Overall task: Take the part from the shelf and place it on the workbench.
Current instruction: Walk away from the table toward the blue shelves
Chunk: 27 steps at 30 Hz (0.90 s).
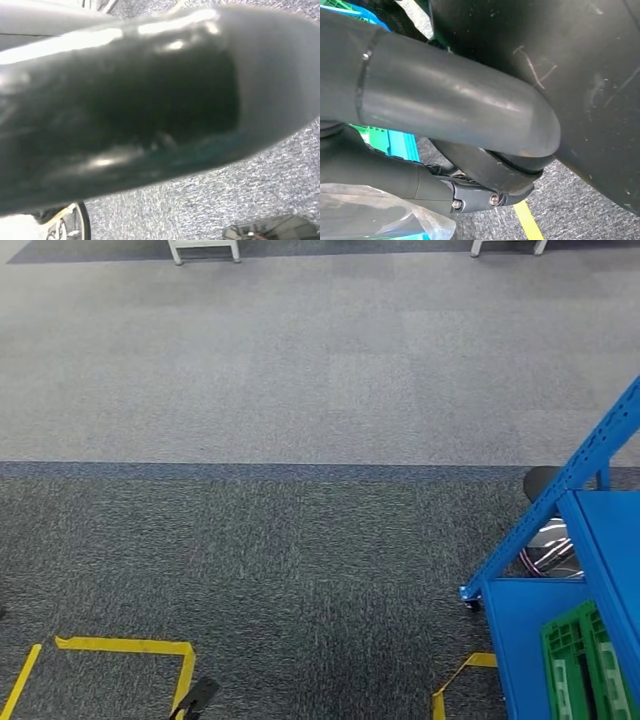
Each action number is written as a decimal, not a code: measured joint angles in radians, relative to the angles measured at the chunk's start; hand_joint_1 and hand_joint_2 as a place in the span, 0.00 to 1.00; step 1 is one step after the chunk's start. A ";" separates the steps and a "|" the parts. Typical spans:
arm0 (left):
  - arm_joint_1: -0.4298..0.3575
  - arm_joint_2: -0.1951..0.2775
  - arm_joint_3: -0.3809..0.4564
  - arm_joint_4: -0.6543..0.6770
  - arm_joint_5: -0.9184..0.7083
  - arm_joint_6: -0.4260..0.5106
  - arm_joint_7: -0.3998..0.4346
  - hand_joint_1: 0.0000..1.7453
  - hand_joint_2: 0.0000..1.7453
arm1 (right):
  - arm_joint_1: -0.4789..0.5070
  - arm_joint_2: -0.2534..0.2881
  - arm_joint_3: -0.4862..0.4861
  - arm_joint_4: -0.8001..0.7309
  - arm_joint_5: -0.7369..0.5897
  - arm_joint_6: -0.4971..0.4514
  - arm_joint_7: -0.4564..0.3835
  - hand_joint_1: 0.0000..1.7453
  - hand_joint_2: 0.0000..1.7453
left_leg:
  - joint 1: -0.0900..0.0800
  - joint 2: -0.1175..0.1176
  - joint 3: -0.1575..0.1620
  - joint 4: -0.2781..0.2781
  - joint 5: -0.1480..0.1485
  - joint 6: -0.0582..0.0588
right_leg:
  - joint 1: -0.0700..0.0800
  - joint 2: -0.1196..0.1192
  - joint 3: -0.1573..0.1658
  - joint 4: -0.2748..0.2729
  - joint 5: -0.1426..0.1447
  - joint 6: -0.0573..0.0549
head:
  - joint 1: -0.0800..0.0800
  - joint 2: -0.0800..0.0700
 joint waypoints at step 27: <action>-0.089 -0.051 -0.086 -0.007 -0.266 -0.323 0.036 0.00 0.00 | -0.008 -0.011 0.033 -0.009 -0.037 0.039 0.048 0.00 0.00 | -0.006 0.029 0.044 -0.139 0.093 0.015 | -0.003 -0.026 -0.018 0.007 0.004 0.023 | 0.000 0.000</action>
